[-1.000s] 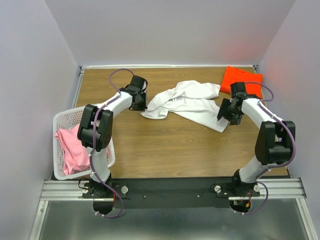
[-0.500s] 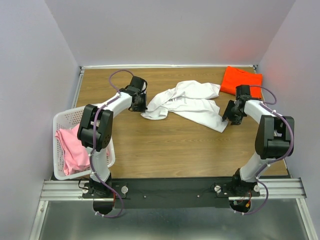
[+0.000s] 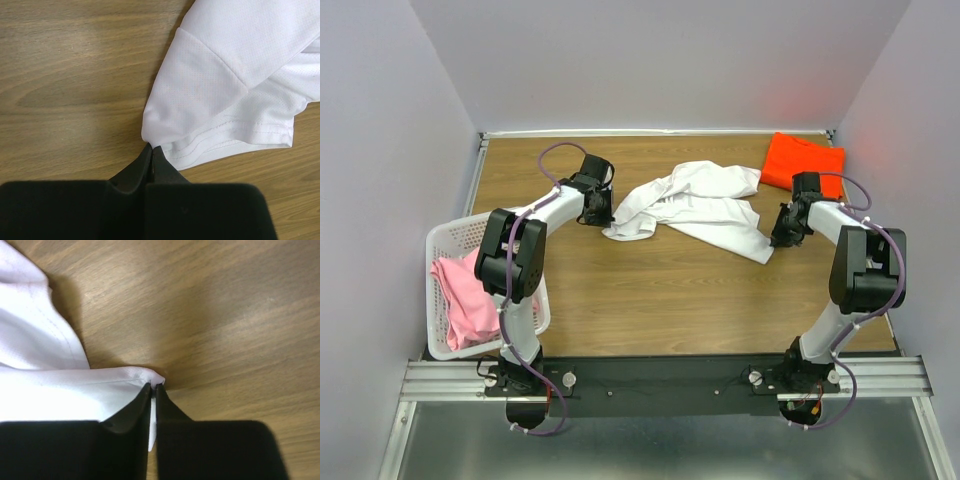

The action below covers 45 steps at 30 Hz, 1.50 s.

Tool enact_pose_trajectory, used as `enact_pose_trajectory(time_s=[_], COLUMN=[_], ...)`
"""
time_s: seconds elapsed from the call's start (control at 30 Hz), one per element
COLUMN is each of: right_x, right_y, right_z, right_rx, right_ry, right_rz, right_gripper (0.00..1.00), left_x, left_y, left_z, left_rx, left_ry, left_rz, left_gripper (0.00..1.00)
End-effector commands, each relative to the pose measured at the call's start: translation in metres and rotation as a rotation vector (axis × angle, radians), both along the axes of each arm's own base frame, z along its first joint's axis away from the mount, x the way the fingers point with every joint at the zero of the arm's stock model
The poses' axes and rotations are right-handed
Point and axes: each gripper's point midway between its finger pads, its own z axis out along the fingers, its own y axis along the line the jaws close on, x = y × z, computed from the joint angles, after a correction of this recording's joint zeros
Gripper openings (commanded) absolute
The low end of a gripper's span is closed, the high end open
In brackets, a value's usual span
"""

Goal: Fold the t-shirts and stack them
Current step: Flatten the tshirt out

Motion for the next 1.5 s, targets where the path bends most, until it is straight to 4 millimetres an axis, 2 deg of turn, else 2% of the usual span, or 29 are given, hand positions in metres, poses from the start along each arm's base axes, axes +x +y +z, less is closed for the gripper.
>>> enact_pose_trajectory(time_s=[0.0,0.1,0.17,0.3,0.4,0.5,0.53,0.57,0.6,0.63,0.67,0.7,0.73,0.77,0.8,0.9,0.93,1.0,1.03,1.07,1.1,1.13,1.17,1.23,1.3,1.33,1.4,1.43,1.47], right_x=[-0.016,-0.015,-0.013,-0.002,0.012,0.028,0.034,0.041,0.056,0.062,0.070,0.086,0.093,0.101,0.117,0.138,0.148,0.154,0.156,0.157,0.154,0.152,0.147,0.138,0.120,0.113,0.083,0.081,0.061], right_y=[-0.001,-0.002,-0.002,-0.005,-0.006,-0.014,-0.016,-0.017,-0.019,-0.019,-0.019,-0.019,-0.019,-0.018,-0.019,-0.019,-0.020,-0.021,-0.021,-0.022,-0.023,-0.023,-0.024,-0.026,-0.026,-0.026,-0.025,-0.026,-0.026], right_z=[-0.019,-0.015,-0.012,0.004,0.027,0.058,0.069,0.078,0.098,0.111,0.122,0.145,0.157,0.168,0.197,0.239,0.275,0.307,0.326,0.358,0.378,0.393,0.418,0.444,0.477,0.486,0.518,0.517,0.536], right_rx=[0.001,-0.007,-0.010,-0.020,-0.032,-0.076,-0.085,-0.091,-0.100,-0.102,-0.102,-0.097,-0.096,-0.094,-0.095,-0.103,-0.112,-0.125,-0.135,-0.148,-0.170,-0.183,-0.202,-0.245,-0.290,-0.304,-0.344,-0.354,-0.373], right_ry=[0.058,0.049,0.039,-0.009,-0.068,-0.138,-0.164,-0.185,-0.236,-0.260,-0.284,-0.340,-0.368,-0.395,-0.462,-0.561,-0.646,-0.719,-0.762,-0.832,-0.876,-0.910,-0.966,-1.029,-1.120,-1.146,-1.241,-1.258,-1.311], right_rz=[0.013,0.020,0.025,0.027,0.038,0.039,0.040,0.040,0.042,0.041,0.042,0.041,0.039,0.040,0.039,0.038,0.036,0.039,0.043,0.047,0.055,0.060,0.060,0.077,0.092,0.095,0.098,0.097,0.085], right_gripper=[0.08,0.01,0.00,0.00,0.00,0.00,0.00,0.00,0.00,0.00,0.00,0.00,0.00,0.01,0.00,0.00,0.00,0.00,0.00,0.00,0.00,0.00,0.01,0.00,0.00,0.00,0.01,0.00,0.00], left_x=[0.001,0.002,0.003,0.007,0.015,0.033,0.043,0.050,0.056,0.068,0.073,0.084,0.086,0.095,0.103,0.116,0.117,0.116,0.113,0.109,0.101,0.097,0.083,0.068,0.045,0.045,0.016,0.007,-0.010], left_y=[-0.003,-0.005,-0.007,-0.014,-0.026,-0.041,-0.049,-0.052,-0.056,-0.058,-0.059,-0.058,-0.059,-0.057,-0.057,-0.054,-0.052,-0.045,-0.044,-0.041,-0.034,-0.030,-0.025,-0.015,-0.005,0.000,0.009,0.013,0.021], left_z=[0.012,0.012,0.013,0.021,0.039,0.079,0.107,0.121,0.134,0.162,0.176,0.199,0.196,0.221,0.237,0.302,0.328,0.368,0.400,0.417,0.446,0.459,0.482,0.510,0.533,0.529,0.551,0.556,0.560], left_rx=[-0.028,-0.032,-0.040,-0.070,-0.131,-0.204,-0.238,-0.254,-0.270,-0.299,-0.319,-0.366,-0.377,-0.429,-0.486,-0.644,-0.679,-0.739,-0.774,-0.786,-0.799,-0.806,-0.812,-0.815,-0.818,-0.811,-0.806,-0.805,-0.796], left_ry=[-0.022,-0.021,-0.021,-0.032,-0.049,-0.111,-0.159,-0.188,-0.214,-0.270,-0.293,-0.330,-0.320,-0.360,-0.392,-0.518,-0.574,-0.657,-0.738,-0.784,-0.870,-0.910,-0.969,-1.070,-1.144,-1.143,-1.209,-1.235,-1.263], left_rz=[-0.008,-0.013,-0.019,-0.037,-0.064,-0.095,-0.112,-0.117,-0.123,-0.128,-0.125,-0.120,-0.106,-0.107,-0.093,-0.105,-0.117,-0.133,-0.150,-0.161,-0.176,-0.170,-0.177,-0.184,-0.171,-0.143,-0.132,-0.122,-0.087], left_gripper=[0.00,0.00,0.00,0.00,0.00,0.00,0.00,0.00,0.00,0.00,0.00,0.00,0.00,0.00,0.00,0.00,0.00,0.00,0.00,0.00,0.00,0.00,0.00,0.00,0.00,0.00,0.00,0.00,0.00])
